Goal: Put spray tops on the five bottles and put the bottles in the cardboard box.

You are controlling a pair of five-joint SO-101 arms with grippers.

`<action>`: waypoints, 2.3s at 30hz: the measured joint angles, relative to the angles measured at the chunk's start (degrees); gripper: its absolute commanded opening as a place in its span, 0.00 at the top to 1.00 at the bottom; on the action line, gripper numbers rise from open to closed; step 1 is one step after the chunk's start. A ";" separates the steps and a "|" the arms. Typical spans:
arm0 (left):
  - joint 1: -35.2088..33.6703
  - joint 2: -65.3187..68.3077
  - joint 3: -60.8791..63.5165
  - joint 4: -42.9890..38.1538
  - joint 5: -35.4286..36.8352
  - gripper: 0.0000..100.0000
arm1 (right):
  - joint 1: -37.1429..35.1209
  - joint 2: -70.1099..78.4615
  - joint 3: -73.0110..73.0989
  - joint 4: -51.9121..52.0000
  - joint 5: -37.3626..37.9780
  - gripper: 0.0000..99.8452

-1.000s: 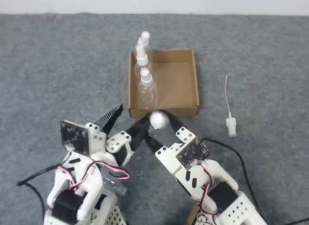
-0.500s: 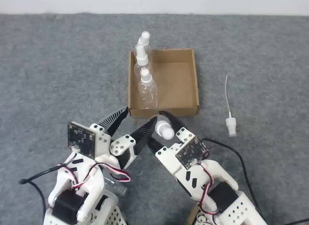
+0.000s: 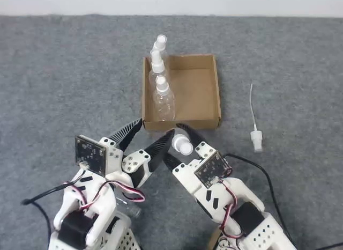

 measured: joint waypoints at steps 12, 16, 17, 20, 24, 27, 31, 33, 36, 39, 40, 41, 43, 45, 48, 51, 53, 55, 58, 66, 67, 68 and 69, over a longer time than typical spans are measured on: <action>-13.36 0.00 -2.64 0.00 -1.49 0.74 | 0.09 0.00 0.00 0.09 0.00 0.93; -19.43 0.00 -2.73 0.00 -1.49 0.74 | 2.99 0.00 0.00 0.09 0.09 0.93; -21.10 0.00 -2.73 0.00 -1.49 0.74 | 3.16 0.00 0.00 0.09 0.09 0.93; -24.97 0.00 -2.73 0.00 -1.49 0.74 | 3.52 0.00 0.00 0.09 0.09 0.93; -29.19 0.00 -1.32 0.00 -1.49 0.74 | 3.52 0.00 0.00 0.09 0.09 0.93; -30.24 0.00 2.46 0.00 -1.49 0.74 | 3.52 0.00 0.00 0.09 0.09 0.93; -30.51 0.00 7.30 -0.26 -1.49 0.74 | 3.52 0.00 0.00 0.09 0.09 0.93; -30.68 0.00 9.41 -1.58 -1.49 0.74 | 3.60 0.00 0.00 0.09 0.09 0.93; -32.09 0.00 9.85 -2.64 -1.49 0.74 | 3.78 0.00 0.00 0.09 0.09 0.93; -33.67 0.00 10.02 -2.64 -1.49 0.74 | 3.69 0.00 0.00 0.09 0.09 0.93; -34.37 0.00 10.55 -2.64 -1.49 0.74 | 3.69 0.00 0.00 0.09 0.09 0.94; -34.64 0.00 10.99 -2.64 -1.49 0.74 | 3.69 0.00 0.00 0.09 0.09 0.94; -34.73 0.00 11.60 -2.64 -1.49 0.74 | 3.69 0.00 0.00 0.09 0.09 0.94; -34.73 0.00 11.96 -2.64 -1.49 0.74 | 3.69 0.00 0.00 0.09 0.09 0.93; -34.73 0.00 11.96 -2.64 -1.49 0.74 | 3.69 0.00 0.00 1.32 0.09 0.93; -34.73 0.00 11.96 -2.64 -1.49 0.74 | 3.87 0.09 -1.85 6.07 0.09 0.93; -34.73 0.00 11.96 -2.64 -1.49 0.74 | 3.96 0.09 -3.96 9.23 0.09 0.93; -34.73 0.00 11.96 -2.64 -1.49 0.74 | 5.98 0.00 -5.80 11.34 0.09 0.93; -34.73 0.00 11.96 -2.64 -1.49 0.74 | 8.62 0.00 -7.21 12.04 0.09 0.93; -34.73 0.00 11.96 -3.16 -1.49 0.74 | 11.08 0.00 -13.27 14.15 0.09 0.93; -34.73 0.00 12.31 -3.78 -1.49 0.74 | 11.08 0.00 -14.51 14.68 0.09 0.93; -34.73 0.00 12.84 -4.31 -1.49 0.74 | 11.08 0.00 -15.65 15.03 0.09 0.93; -34.73 0.00 13.36 -4.84 -1.49 0.74 | 11.08 0.00 -16.62 15.12 0.09 0.93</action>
